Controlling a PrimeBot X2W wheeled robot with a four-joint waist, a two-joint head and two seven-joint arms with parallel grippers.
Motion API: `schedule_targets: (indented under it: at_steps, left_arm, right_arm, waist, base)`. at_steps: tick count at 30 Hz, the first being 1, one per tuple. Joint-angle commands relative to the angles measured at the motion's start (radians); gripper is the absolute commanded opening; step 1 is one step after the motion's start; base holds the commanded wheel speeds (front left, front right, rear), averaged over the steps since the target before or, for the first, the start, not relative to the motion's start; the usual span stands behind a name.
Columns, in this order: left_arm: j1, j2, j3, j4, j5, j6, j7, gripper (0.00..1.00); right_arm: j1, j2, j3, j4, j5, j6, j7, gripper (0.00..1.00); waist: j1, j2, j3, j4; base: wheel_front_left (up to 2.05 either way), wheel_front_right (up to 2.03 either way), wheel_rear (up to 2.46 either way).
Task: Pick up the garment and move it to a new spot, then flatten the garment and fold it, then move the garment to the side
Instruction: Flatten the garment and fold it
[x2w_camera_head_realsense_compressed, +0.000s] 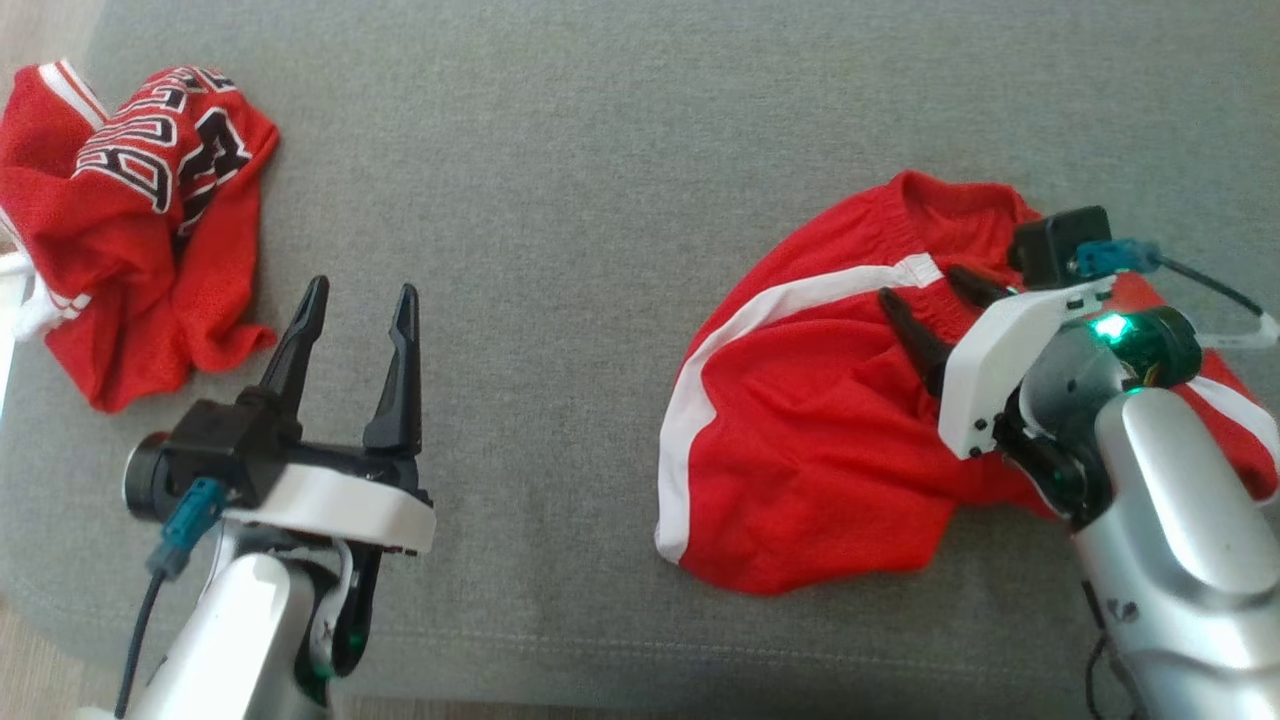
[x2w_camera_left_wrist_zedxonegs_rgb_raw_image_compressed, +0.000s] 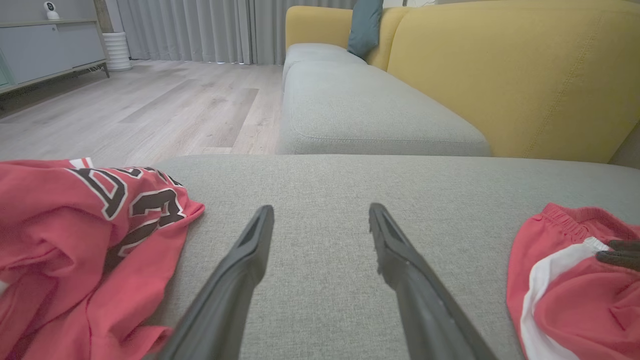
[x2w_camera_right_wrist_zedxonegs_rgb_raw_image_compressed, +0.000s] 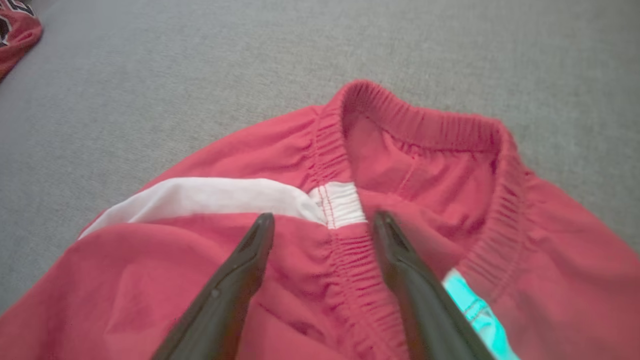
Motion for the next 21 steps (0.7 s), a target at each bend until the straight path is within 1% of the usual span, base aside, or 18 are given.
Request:
schedule_targets:
  at_steps: [1,4,5,6,7,9,13,18,21]
  left_arm:
    - [-0.042,0.011,0.037,-0.027,0.005,-0.004,-0.009,1.0]
    - [-0.049,0.006,0.036,-0.019,0.006,-0.009,-0.012,1.0]
    - [-0.051,0.005,0.036,-0.016,0.006,-0.01,-0.013,1.0]
    - [-0.052,0.004,0.036,-0.014,0.006,-0.011,-0.014,1.0]
    - [-0.053,0.003,0.037,-0.012,0.006,-0.012,-0.015,1.0]
    - [-0.054,0.001,0.038,-0.008,0.006,-0.013,-0.017,1.0]
    - [-0.054,0.0,0.043,-0.001,0.007,-0.014,-0.019,1.0]
    - [-0.049,0.0,0.05,0.003,0.01,-0.011,-0.02,1.0]
    - [-0.045,0.001,0.051,0.002,0.013,-0.009,-0.021,1.0]
  right_arm:
    - [-0.027,-0.006,0.018,-0.023,0.008,-0.001,0.005,1.0]
    - [-0.044,-0.01,0.018,0.003,0.017,-0.001,0.018,1.0]
    - [-0.046,-0.009,0.023,0.005,0.027,-0.001,0.017,0.75]
    - [-0.048,-0.009,0.028,0.006,0.036,-0.001,0.018,0.42]
    - [-0.049,-0.01,0.034,0.002,0.046,-0.001,0.015,0.0]
    - [-0.047,-0.014,0.042,-0.009,0.06,-0.001,0.004,0.0]
    - [-0.043,-0.019,0.04,-0.055,0.077,-0.001,-0.058,0.0]
    - [-0.051,-0.014,0.016,-0.12,0.088,-0.001,-0.168,0.0]
    - [-0.054,-0.013,-0.015,-0.132,0.089,-0.001,-0.211,0.0]
  waist:
    - [-0.0001,0.0,0.004,0.003]
    - [-0.0001,0.0,0.008,0.007]
    - [-0.0001,0.0,0.009,0.007]
    - [-0.0001,0.0,0.01,0.007]
    - [-0.0001,0.0,0.01,0.007]
    - [-0.0001,0.0,0.008,0.005]
    - [-0.0001,0.0,0.002,-0.001]
    - [-0.0001,0.0,-0.014,-0.019]
    - [-0.0001,0.0,-0.024,-0.033]
  base:
    - [0.0,0.0,0.0]
    - [0.0,0.0,0.0]
    - [0.0,0.0,0.0]
    - [0.0,0.0,0.0]
    - [0.0,0.0,0.0]
    - [0.0,0.0,0.0]
    - [0.0,0.0,0.0]
    - [0.0,0.0,0.0]
    - [0.0,0.0,0.0]
